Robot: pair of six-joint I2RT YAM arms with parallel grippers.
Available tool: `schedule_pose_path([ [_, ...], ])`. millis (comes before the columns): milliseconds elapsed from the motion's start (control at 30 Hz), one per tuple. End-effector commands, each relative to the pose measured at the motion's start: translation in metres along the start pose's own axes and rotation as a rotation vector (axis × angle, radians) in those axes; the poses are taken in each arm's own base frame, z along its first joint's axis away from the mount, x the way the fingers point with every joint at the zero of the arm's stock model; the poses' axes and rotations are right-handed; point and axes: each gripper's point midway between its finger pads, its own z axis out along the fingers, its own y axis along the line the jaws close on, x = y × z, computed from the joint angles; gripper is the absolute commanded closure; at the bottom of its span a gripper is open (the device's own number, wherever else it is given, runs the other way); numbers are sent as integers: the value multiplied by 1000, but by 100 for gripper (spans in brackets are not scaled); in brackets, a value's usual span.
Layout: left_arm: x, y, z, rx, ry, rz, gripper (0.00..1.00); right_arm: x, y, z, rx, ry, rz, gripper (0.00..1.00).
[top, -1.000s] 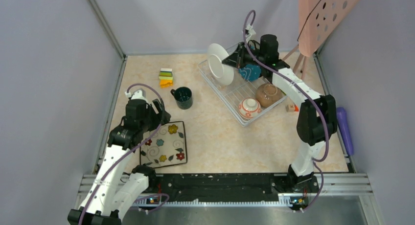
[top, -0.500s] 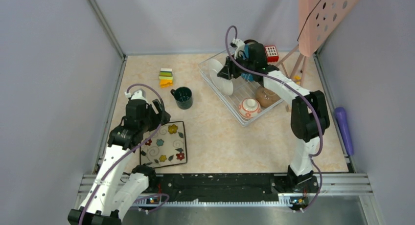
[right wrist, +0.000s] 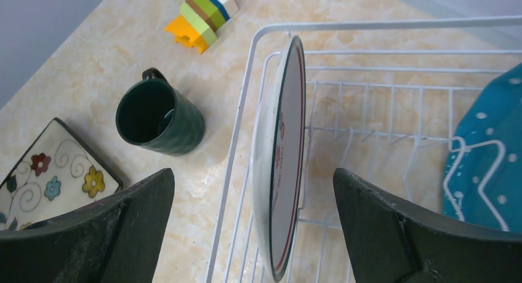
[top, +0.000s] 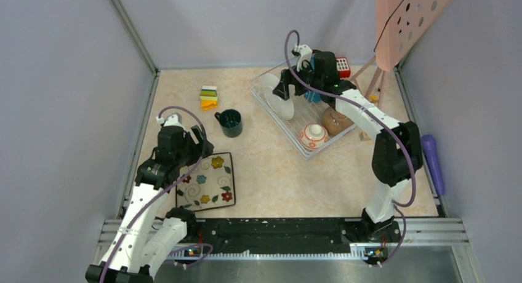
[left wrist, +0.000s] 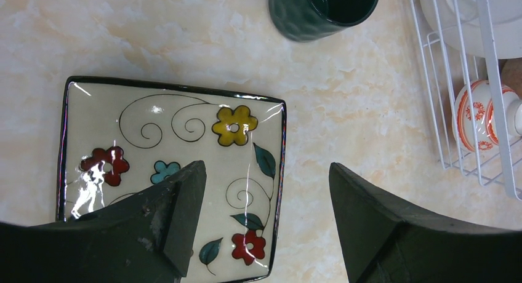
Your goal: Load the mixed dishes into the dish rack
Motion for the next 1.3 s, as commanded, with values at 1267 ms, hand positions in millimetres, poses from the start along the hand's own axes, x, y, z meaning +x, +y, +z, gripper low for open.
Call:
schedule_pose_path([
  [1267, -44, 31, -27, -178, -218, -95, 30, 170, 272, 21, -63, 107, 717, 25],
])
